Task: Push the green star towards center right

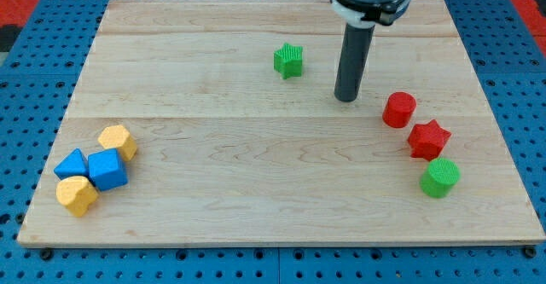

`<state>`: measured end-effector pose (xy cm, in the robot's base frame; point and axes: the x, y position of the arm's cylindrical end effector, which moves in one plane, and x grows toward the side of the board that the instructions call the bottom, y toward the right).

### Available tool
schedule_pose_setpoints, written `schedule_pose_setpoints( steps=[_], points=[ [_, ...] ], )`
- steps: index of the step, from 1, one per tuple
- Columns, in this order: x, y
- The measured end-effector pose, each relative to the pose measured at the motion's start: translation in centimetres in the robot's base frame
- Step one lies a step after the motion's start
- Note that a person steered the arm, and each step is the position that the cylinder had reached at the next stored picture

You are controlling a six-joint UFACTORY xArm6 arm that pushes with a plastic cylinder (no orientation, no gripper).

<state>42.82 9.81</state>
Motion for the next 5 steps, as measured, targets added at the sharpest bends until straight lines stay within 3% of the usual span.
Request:
schedule_pose_setpoints(
  steps=[1,3,4,5],
  points=[
    [3.0,3.4],
    [1.9,6.5],
    [1.9,5.0],
    [1.9,-3.8]
  ],
)
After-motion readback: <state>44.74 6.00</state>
